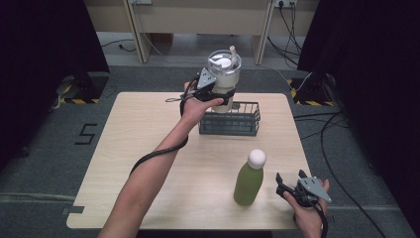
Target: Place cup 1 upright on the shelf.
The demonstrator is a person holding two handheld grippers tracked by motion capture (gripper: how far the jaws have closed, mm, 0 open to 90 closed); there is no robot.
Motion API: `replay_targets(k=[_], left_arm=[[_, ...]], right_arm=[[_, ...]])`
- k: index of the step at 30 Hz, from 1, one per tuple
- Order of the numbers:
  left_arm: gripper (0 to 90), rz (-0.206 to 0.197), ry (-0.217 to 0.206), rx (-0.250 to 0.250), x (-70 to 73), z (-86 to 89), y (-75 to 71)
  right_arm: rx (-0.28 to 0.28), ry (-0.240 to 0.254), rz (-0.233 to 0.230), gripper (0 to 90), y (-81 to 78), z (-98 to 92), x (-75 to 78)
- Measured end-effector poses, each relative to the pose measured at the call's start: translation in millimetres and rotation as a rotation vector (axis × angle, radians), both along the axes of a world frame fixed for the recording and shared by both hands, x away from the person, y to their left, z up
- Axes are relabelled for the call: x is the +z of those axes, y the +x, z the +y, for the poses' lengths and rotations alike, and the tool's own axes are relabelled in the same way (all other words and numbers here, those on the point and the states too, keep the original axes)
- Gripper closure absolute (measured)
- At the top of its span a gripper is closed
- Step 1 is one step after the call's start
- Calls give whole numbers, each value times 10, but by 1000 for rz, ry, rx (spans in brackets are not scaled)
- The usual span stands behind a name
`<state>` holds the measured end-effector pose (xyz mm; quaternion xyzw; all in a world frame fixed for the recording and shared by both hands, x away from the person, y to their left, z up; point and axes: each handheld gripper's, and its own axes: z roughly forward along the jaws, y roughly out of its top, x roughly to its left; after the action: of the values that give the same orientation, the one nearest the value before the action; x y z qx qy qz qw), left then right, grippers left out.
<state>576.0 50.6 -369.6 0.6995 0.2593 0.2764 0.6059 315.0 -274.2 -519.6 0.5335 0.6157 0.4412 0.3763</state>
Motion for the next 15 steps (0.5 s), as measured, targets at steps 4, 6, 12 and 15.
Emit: replay_targets(k=[4,6,12,15], left_arm=[[91,2,4,4,-15,-3,16],[91,2,3,8,-26,-3,28],[91,15,7,15,-80,-4,60],[91,22,7,21,-109,-3,75]], right_arm=[[1,0,0,159,0,2,0],[2,-1,-2,159,-1,1,0],[4,-4,1,159,0,6,0],[5,-5,0,159,-1,7,0]])
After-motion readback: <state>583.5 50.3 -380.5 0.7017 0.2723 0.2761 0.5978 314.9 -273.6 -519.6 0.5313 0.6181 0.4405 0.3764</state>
